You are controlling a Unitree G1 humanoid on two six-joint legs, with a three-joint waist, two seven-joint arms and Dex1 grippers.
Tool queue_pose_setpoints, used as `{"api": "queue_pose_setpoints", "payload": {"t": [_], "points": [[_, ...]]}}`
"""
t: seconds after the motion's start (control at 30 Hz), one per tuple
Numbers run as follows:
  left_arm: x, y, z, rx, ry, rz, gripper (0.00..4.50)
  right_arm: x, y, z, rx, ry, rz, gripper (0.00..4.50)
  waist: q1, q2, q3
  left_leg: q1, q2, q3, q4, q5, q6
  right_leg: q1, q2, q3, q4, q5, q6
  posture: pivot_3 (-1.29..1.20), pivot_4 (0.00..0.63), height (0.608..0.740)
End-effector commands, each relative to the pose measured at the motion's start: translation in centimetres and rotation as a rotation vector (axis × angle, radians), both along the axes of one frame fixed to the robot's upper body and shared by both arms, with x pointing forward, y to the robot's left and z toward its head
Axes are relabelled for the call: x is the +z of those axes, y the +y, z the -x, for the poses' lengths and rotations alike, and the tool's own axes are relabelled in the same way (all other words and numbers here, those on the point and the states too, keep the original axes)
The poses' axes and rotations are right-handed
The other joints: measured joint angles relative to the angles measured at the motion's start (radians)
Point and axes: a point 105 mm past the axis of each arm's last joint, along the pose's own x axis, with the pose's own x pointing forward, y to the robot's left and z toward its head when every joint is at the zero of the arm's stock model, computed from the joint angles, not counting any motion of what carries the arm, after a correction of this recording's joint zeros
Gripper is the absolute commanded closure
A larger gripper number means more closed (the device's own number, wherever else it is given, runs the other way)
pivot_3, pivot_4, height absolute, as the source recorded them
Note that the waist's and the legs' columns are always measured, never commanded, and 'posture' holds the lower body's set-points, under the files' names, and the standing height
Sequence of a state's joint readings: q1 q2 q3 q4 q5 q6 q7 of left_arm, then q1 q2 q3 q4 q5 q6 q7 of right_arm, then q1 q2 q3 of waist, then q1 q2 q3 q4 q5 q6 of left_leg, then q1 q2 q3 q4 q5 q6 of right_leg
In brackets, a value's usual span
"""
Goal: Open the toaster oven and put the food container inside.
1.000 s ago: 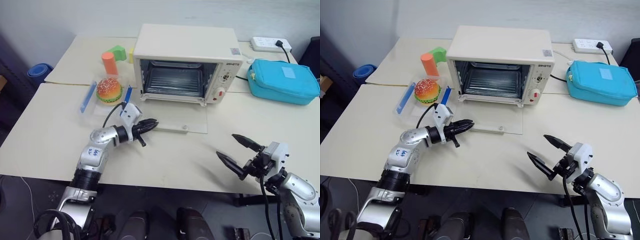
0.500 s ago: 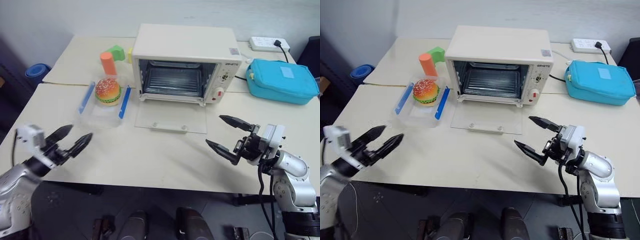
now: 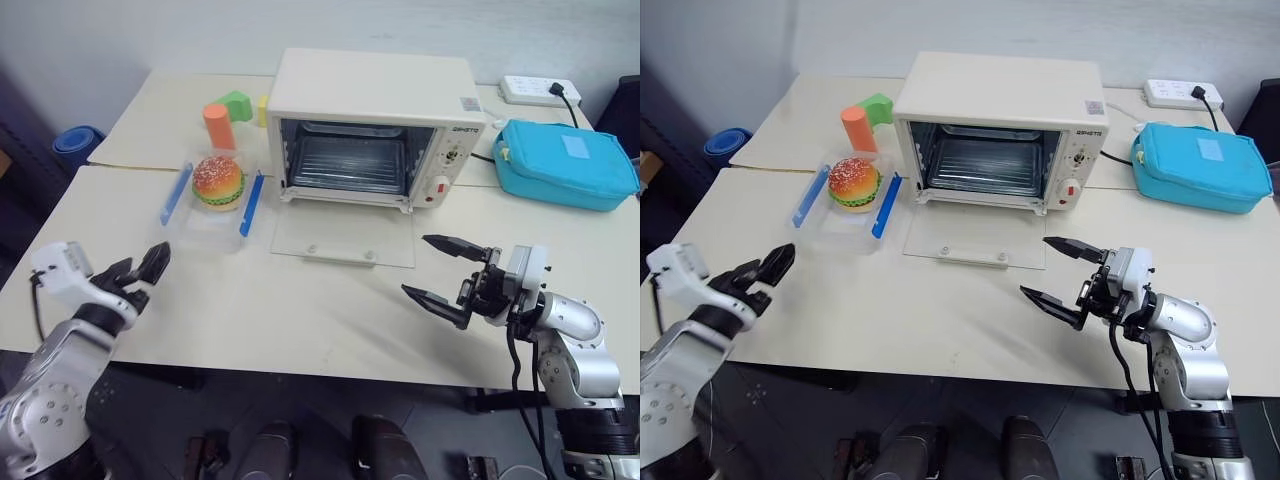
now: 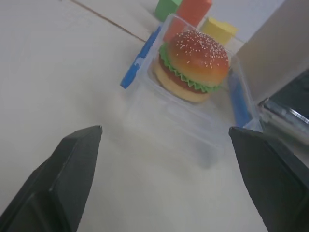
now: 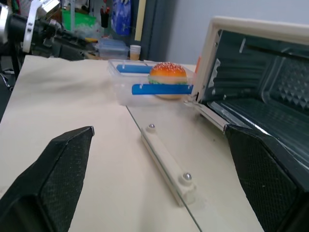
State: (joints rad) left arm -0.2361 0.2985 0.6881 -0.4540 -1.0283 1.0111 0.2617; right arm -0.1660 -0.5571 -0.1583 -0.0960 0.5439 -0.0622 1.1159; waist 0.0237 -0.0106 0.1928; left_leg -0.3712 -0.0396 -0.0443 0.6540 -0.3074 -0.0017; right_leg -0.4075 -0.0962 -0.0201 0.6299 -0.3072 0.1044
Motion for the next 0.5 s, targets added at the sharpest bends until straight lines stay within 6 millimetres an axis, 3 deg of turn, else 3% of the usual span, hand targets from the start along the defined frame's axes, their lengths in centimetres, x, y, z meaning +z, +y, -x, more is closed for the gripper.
{"api": "queue_pose_setpoints", "payload": {"t": [0.03, 0.13, 0.2, 0.47, 0.5], "points": [[0.7, -0.8, -1.3, 0.042, 0.061, 0.076, 0.03, 0.4, 0.1, 0.7, 0.000, -0.027, 0.017, 0.00, -0.001, -0.001, 0.000, 0.000, 0.000, 0.000, 0.000, 0.000, 0.000, 0.000, 0.000, 0.000, 0.000, 0.000, 0.000, 0.00, 0.150, 0.740], [1.5, -1.0, -3.4, 0.097, 0.096, 0.142, 0.03, 0.2, 0.0, 1.1, -0.020, -0.015, 0.013, 0.00, -0.001, -0.001, 0.000, 0.001, 0.000, 0.003, 0.001, 0.000, 0.000, 0.000, 0.001, 0.001, 0.000, 0.000, 0.000, 0.00, 0.150, 0.740], [0.8, -1.4, -4.5, 0.087, 0.169, 0.149, 0.03, 0.0, 0.0, 1.4, -0.029, -0.009, 0.009, 0.00, 0.000, -0.002, 0.000, 0.000, 0.000, 0.003, 0.002, 0.000, 0.000, 0.000, 0.001, 0.001, 0.000, 0.000, 0.000, 0.00, 0.150, 0.740], [-1.0, -1.6, -6.8, 0.024, 0.350, 0.039, 0.03, 0.2, 0.0, 1.7, -0.061, -0.007, -0.004, 0.00, 0.000, -0.002, 0.000, 0.000, -0.001, 0.003, 0.003, 0.000, -0.001, -0.001, 0.002, 0.001, 0.002, 0.000, 0.000, 0.00, 0.150, 0.740], [-0.9, -1.4, -6.9, 0.027, 0.352, 0.035, 0.21, 0.2, -0.1, 1.7, -0.067, -0.009, -0.003, 0.00, 0.000, -0.002, 0.000, 0.000, -0.001, 0.003, 0.003, 0.000, -0.001, -0.001, 0.002, 0.001, 0.002, 0.000, 0.000, 0.00, 0.150, 0.740]]}}
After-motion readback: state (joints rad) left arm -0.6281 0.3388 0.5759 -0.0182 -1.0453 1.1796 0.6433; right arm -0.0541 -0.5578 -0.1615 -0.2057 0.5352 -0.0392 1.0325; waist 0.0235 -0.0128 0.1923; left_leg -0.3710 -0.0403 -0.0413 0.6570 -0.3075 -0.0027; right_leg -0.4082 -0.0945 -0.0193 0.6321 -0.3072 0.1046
